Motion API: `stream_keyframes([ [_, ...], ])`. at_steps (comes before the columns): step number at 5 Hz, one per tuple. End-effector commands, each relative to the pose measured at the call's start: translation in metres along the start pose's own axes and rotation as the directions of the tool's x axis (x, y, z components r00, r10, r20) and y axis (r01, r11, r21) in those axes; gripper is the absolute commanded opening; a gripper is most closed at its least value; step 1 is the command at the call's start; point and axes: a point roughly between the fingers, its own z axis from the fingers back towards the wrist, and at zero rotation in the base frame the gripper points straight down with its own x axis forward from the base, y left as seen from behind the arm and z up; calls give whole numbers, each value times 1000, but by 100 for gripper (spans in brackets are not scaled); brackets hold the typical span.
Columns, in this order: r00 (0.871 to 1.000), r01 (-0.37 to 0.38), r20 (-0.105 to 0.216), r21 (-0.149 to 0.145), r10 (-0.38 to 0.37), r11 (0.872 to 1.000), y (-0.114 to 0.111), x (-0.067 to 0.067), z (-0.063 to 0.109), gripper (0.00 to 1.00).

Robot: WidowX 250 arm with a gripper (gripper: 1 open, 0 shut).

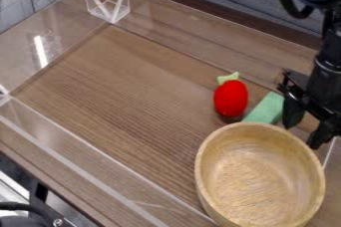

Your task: Put the green block in the brown bowl

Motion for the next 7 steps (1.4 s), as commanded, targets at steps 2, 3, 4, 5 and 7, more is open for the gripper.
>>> stream_keyframes([
  [2, 997, -20, 72, 4, 20, 1000, 12, 13, 19, 100],
  [3, 997, -4, 80, 1, 4, 1000, 18, 15, 16, 100],
  [4, 997, 23, 79, 4, -23, 1000, 27, 17, 10, 0],
  [5, 995, 38, 93, 12, -39, 999, 38, 18, 9, 0],
  [7, 990, 6, 144, 26, -10, 1000, 52, 10, 41, 0],
])
